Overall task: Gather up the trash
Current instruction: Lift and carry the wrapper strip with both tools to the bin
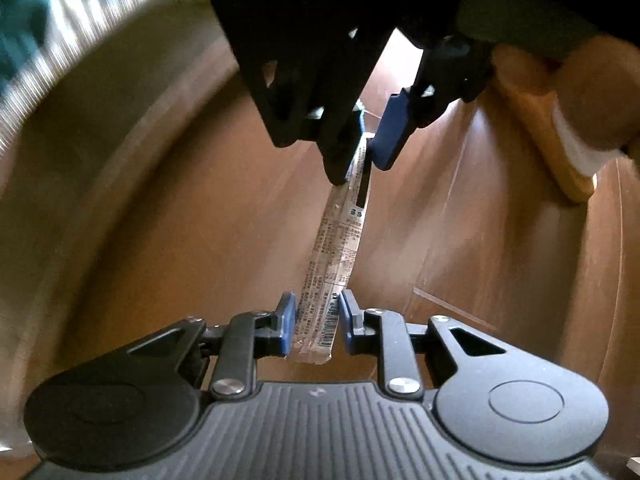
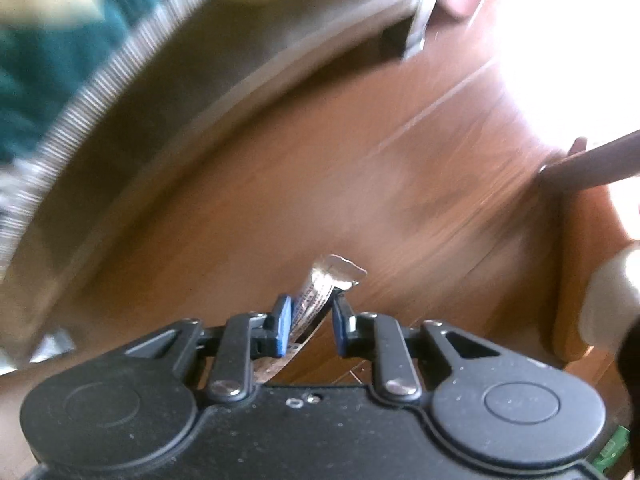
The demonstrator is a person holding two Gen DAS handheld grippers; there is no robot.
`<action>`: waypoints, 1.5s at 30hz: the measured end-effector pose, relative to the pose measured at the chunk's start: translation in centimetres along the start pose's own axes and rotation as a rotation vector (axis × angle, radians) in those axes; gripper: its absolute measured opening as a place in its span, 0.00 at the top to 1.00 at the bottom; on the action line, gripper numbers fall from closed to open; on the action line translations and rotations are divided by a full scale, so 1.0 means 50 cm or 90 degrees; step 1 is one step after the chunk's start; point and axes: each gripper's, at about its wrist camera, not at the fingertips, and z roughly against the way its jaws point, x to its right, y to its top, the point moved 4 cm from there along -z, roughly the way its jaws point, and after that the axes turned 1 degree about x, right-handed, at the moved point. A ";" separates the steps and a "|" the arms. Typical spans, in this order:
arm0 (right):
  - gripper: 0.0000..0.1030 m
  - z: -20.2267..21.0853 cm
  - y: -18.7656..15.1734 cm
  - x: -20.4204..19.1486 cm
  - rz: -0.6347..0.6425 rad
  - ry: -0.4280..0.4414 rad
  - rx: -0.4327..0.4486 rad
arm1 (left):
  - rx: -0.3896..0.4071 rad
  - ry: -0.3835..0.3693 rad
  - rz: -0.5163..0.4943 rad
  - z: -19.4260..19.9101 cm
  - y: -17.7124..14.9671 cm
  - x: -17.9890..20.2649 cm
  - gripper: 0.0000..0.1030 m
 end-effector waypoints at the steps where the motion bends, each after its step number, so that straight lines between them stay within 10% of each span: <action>1: 0.82 0.030 0.007 0.000 0.003 0.007 0.016 | 0.011 0.011 -0.005 0.023 0.011 0.002 0.79; 30: 0.83 1.159 -0.054 0.200 0.129 0.190 0.546 | 0.457 0.309 -0.078 0.963 0.381 0.268 0.81; 45: 0.83 1.433 0.048 0.445 0.055 0.143 0.705 | 0.590 0.300 -0.181 1.184 0.676 0.469 0.81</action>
